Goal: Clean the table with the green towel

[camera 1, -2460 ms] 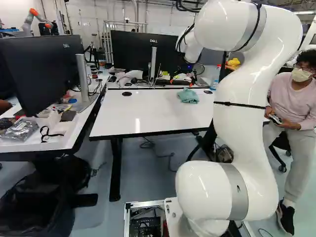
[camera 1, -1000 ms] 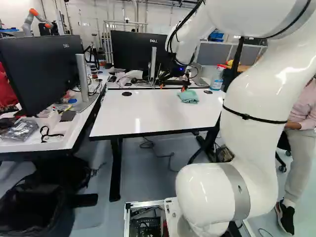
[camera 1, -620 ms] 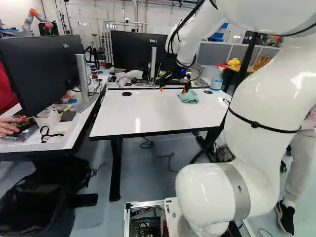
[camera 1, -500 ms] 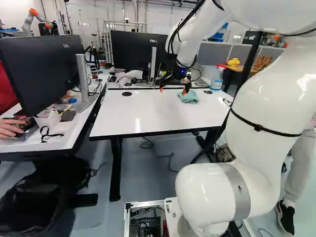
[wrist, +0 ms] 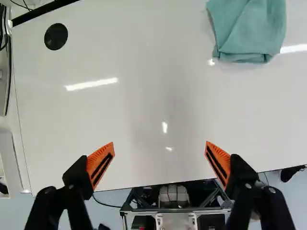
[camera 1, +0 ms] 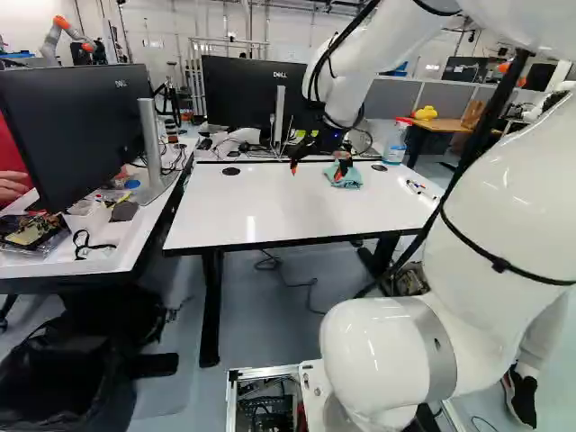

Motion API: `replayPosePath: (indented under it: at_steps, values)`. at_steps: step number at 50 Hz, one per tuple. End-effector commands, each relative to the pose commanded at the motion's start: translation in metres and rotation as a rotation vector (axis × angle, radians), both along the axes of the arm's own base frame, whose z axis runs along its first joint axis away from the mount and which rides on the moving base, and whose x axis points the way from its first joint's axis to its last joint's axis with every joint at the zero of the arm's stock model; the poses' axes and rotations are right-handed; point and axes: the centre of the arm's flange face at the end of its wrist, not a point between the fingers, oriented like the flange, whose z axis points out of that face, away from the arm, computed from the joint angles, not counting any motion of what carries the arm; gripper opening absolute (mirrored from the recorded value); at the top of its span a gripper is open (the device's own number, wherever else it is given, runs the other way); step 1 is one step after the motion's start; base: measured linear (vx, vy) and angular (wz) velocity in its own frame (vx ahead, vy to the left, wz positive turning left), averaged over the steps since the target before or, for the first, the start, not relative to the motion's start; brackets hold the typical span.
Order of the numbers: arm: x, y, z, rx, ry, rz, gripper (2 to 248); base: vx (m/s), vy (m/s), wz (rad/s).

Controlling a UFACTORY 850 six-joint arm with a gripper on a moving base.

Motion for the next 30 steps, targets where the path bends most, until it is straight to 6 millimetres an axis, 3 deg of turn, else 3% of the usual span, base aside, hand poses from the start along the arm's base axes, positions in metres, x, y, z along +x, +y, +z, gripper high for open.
replayPosePath:
  at_steps: [24, 30]
  values:
    - [-0.052, 0.008, -0.003, 0.000, -0.011, 0.016, 247, 0.000, 0.000, 0.000]
    - [-0.055, 0.009, -0.003, 0.000, -0.012, 0.017, 247, 0.000, 0.000, 0.000]
